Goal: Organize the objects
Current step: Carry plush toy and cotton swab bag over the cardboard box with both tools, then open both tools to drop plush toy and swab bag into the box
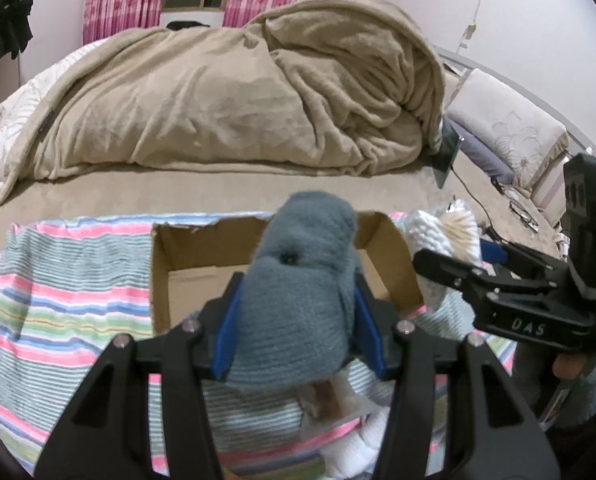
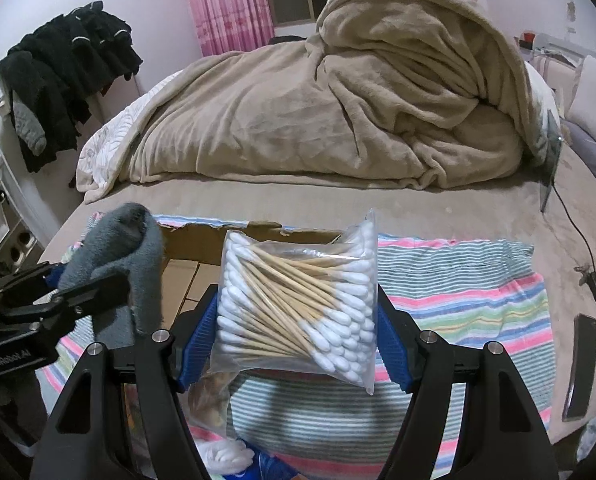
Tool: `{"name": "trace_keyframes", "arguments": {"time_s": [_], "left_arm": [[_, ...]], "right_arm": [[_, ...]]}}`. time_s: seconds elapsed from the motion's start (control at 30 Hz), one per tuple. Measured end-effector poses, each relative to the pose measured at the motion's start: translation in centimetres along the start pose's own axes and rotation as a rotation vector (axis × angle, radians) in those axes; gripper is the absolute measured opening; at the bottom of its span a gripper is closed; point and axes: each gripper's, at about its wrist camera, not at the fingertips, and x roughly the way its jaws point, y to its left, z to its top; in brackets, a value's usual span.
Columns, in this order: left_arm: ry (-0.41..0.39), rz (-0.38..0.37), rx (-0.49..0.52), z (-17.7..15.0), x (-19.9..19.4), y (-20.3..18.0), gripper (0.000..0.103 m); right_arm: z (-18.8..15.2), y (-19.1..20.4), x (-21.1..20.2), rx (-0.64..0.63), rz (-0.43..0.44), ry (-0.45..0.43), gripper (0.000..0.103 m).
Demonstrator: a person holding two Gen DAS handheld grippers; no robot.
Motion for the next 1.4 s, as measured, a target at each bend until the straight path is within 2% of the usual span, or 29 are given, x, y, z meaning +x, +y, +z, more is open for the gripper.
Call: {"name": "trace_keyframes", "arguments": {"time_s": [0.37, 0.67, 0.97, 1.07, 1.23, 1.4], "left_arm": [[0.066, 0.008, -0.033, -0.4, 4.6, 1.4, 0.053], [0.097, 0.022, -0.047, -0.6, 6.2, 1.7, 0.058], [0.076, 0.022, -0.048, -0.5, 4.6, 1.7, 0.059], [0.065, 0.023, -0.043, -0.5, 3.5, 1.5, 0.059], [0.045, 0.029, -0.037, -0.9, 1.3, 1.3, 0.061], [0.027, 0.03, -0.043, -1.5, -0.8, 1.3, 0.068]], "right_arm": [[-0.4, -0.5, 4.1, 0.021, 0.023, 0.052, 0.074], [-0.6, -0.5, 6.4, 0.027, 0.042, 0.082, 0.074], [-0.5, -0.4, 6.0, 0.039, 0.032, 0.072, 0.076], [-0.5, -0.4, 5.3, 0.044, 0.03, 0.064, 0.083], [-0.7, 0.0, 3.7, 0.04, 0.03, 0.052, 0.083], [-1.1, 0.5, 2.1, 0.032, 0.033, 0.043, 0.083]]}}
